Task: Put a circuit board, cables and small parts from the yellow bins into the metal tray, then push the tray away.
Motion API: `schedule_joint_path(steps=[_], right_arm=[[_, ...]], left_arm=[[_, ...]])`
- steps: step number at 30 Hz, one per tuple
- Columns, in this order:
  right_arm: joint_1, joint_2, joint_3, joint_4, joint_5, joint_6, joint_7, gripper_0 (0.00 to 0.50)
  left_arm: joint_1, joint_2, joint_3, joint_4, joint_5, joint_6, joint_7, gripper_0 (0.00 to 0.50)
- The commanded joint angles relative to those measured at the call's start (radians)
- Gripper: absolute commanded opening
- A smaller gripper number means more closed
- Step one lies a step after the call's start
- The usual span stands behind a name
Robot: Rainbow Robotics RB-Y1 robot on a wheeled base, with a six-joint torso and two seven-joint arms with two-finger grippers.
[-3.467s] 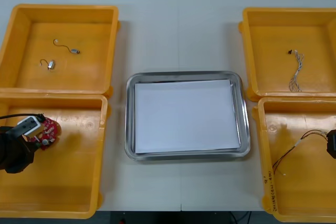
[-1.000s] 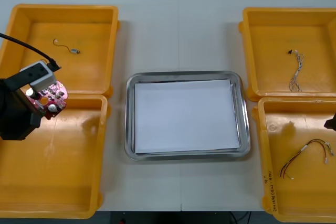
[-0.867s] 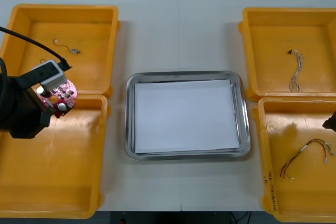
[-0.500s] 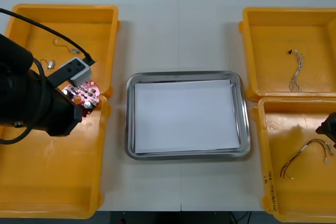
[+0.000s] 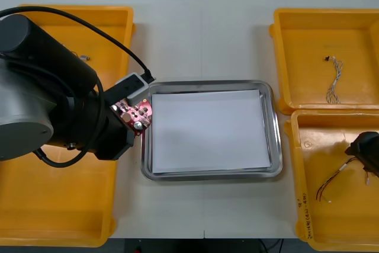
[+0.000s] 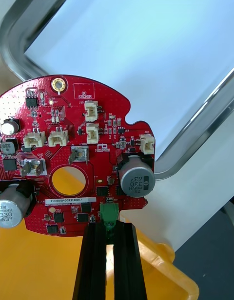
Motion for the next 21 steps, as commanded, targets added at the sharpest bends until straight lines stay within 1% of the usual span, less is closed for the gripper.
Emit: schedule_joint_path(steps=[1, 5, 10, 13, 19, 20, 21], right_arm=[[-0.018, 0.017, 0.043, 0.017, 0.014, -0.03, -0.033, 0.5], [-0.018, 0.02, 0.069, 0.034, 0.02, -0.053, -0.038, 0.5], [-0.018, 0.023, 0.083, 0.04, 0.031, -0.053, -0.042, 0.5], [-0.018, 0.023, 0.097, 0.048, 0.038, -0.053, -0.044, 0.5], [-0.016, 0.025, 0.121, 0.048, 0.052, -0.053, -0.044, 0.5], [-0.016, 0.025, 0.126, 0.048, 0.057, -0.053, -0.045, 0.491], [-0.016, 0.025, 0.127, 0.048, 0.057, -0.053, -0.045, 0.458]], left_arm=[[-0.094, -0.063, -0.076, 0.03, -0.025, 0.006, 0.086, 0.0], [-0.122, -0.096, -0.131, 0.051, -0.061, 0.006, 0.095, 0.0], [-0.151, -0.142, -0.203, 0.101, -0.108, 0.006, 0.104, 0.0], [-0.163, -0.151, -0.249, 0.127, -0.133, 0.001, 0.107, 0.0], [-0.166, -0.157, -0.332, 0.157, -0.177, -0.071, 0.124, 0.0], [-0.168, -0.16, -0.341, 0.167, -0.18, -0.079, 0.127, 0.0], [-0.168, -0.163, -0.346, 0.17, -0.182, -0.082, 0.128, 0.0]])
